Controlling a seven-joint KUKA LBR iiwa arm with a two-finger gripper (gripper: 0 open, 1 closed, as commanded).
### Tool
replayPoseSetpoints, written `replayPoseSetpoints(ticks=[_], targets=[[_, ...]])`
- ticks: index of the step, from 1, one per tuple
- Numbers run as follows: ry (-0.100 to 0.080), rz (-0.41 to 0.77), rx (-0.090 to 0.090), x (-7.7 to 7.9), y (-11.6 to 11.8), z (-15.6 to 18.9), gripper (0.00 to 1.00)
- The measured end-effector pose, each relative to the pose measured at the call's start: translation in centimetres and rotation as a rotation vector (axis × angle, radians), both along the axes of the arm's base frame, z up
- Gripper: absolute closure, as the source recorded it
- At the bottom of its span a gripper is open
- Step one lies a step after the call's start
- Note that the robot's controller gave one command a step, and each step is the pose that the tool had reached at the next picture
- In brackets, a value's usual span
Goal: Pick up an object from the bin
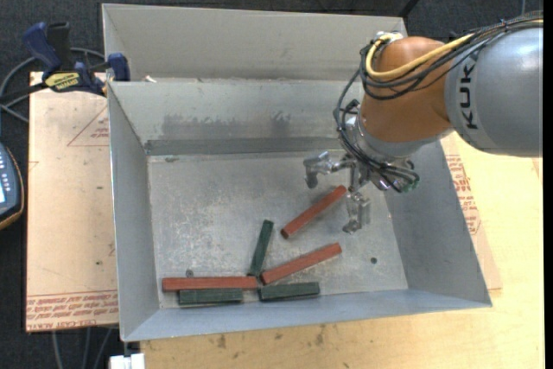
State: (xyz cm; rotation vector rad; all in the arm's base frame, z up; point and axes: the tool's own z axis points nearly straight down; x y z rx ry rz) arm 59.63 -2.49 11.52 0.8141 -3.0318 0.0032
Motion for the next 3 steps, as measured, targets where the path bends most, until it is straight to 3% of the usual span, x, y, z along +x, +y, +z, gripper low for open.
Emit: replayPoseSetpoints(ticks=[1,2,3], targets=[[-0.003,0.256,0.005,2.8,3.5,-4.6,0.00],[-0.006,0.253,0.005,2.9,3.4,-4.4,1.00],[-0.015,0.230,0.004,4.5,5.6,11.2,1.00]])
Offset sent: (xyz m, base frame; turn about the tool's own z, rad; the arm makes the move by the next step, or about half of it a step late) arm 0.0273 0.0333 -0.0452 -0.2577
